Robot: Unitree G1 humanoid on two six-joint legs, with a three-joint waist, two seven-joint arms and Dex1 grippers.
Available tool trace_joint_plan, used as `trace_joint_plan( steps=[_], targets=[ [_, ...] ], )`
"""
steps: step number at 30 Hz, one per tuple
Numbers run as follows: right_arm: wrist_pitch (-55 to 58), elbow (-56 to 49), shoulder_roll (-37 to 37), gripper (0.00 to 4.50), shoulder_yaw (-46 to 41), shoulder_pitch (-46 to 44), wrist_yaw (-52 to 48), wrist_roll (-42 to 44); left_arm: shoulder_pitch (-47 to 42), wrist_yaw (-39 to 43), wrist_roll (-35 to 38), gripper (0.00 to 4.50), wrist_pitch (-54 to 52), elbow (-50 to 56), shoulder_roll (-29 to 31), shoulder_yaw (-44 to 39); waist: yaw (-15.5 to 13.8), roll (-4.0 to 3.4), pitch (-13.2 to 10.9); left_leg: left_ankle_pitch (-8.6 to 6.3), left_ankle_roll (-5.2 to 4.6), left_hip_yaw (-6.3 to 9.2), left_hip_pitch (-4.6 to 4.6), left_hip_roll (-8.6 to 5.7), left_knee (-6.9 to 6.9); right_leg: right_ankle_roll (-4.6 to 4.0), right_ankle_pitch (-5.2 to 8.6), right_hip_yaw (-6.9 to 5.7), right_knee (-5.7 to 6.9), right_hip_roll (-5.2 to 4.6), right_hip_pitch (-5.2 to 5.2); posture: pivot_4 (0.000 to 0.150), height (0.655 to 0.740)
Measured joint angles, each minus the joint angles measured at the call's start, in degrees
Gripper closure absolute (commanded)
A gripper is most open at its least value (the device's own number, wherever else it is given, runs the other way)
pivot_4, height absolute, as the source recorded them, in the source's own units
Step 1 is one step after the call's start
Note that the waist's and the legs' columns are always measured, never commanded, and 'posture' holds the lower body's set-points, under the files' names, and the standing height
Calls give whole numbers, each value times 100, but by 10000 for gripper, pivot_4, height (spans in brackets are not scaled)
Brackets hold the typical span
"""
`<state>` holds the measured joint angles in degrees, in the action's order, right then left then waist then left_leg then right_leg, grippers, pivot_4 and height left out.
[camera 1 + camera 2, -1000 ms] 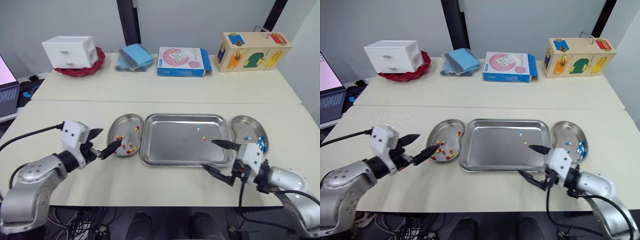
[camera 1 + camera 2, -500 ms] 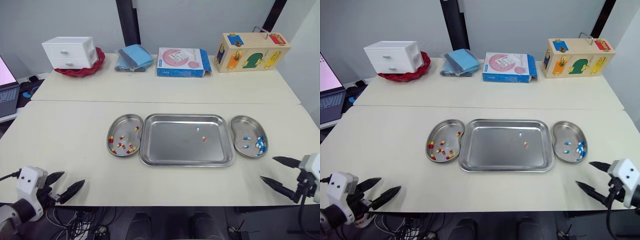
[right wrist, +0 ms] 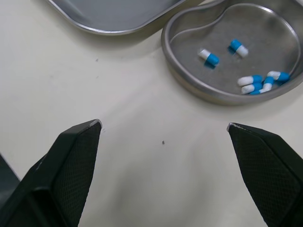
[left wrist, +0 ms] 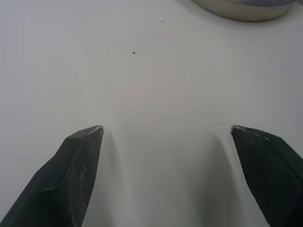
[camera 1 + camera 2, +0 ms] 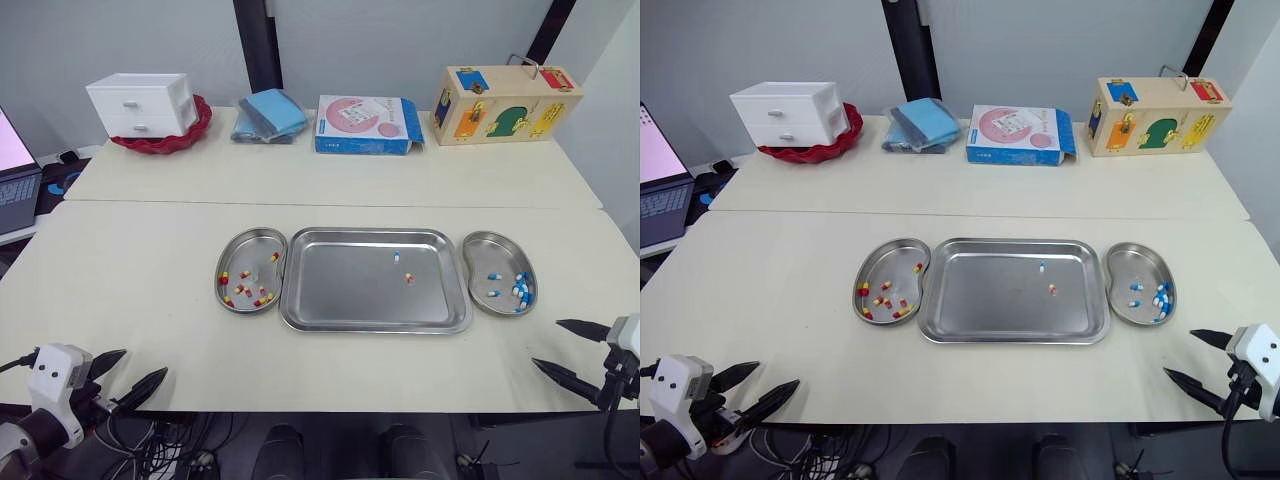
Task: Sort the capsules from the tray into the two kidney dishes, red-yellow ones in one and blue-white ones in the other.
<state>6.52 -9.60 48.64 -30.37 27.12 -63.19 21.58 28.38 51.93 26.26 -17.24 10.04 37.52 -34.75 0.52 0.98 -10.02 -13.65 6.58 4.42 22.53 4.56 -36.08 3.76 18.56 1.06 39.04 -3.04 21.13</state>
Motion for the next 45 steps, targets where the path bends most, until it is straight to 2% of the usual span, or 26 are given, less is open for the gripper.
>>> trace_joint_plan(
  steps=[6,15,22,27,30,36,40,45],
  targets=[
    [36,-740,-326,0,50,370,108,13,-64,-16,7,453,-93,151,1,201,6,-3,2,0,0,0,-3,1,0,0,0,1,0,0,-1,1500,7078],
    [416,-1949,-825,0,765,-351,927,218,20,-69,13,453,-217,417,-4,339,64,12,14,0,1,0,-3,3,1,0,0,0,1,1,-3,1500,7078],
    [273,-1796,-892,0,976,-329,970,111,112,0,62,453,-218,630,-3,344,30,21,19,0,1,0,-4,2,0,0,-1,0,1,1,-3,1500,7078],
    [-104,-1458,-997,0,1099,-238,899,-19,-18,136,328,453,-357,1303,75,559,28,20,20,0,1,0,-4,2,0,0,-1,0,1,1,-5,1500,7078],
    [-332,-1268,-1067,0,1154,-154,843,-63,-439,79,621,453,-675,1752,130,848,3,11,25,0,1,0,-5,2,-1,2,-2,0,2,1,-8,1500,7078],
    [-562,-1203,-1159,0,1315,-102,856,-193,-1646,-403,1062,453,-1403,2434,85,1926,-10,-5,34,0,1,0,-8,2,0,4,-3,3,2,2,-10,1500,7078],
    [-614,-1206,-1250,0,1369,-69,927,-222,-2318,-775,937,453,-1574,2412,-139,2623,-6,-14,40,1,1,0,-10,1,-1,4,-4,6,2,3,-11,1500,7078],
    [-640,-1228,-1354,0,1442,-35,1065,-249,-3230,-1202,413,453,-1627,2194,-560,3649,-26,-19,42,1,1,0,-11,-1,-4,6,-5,5,2,2,-15,1500,7078]
  ],
)
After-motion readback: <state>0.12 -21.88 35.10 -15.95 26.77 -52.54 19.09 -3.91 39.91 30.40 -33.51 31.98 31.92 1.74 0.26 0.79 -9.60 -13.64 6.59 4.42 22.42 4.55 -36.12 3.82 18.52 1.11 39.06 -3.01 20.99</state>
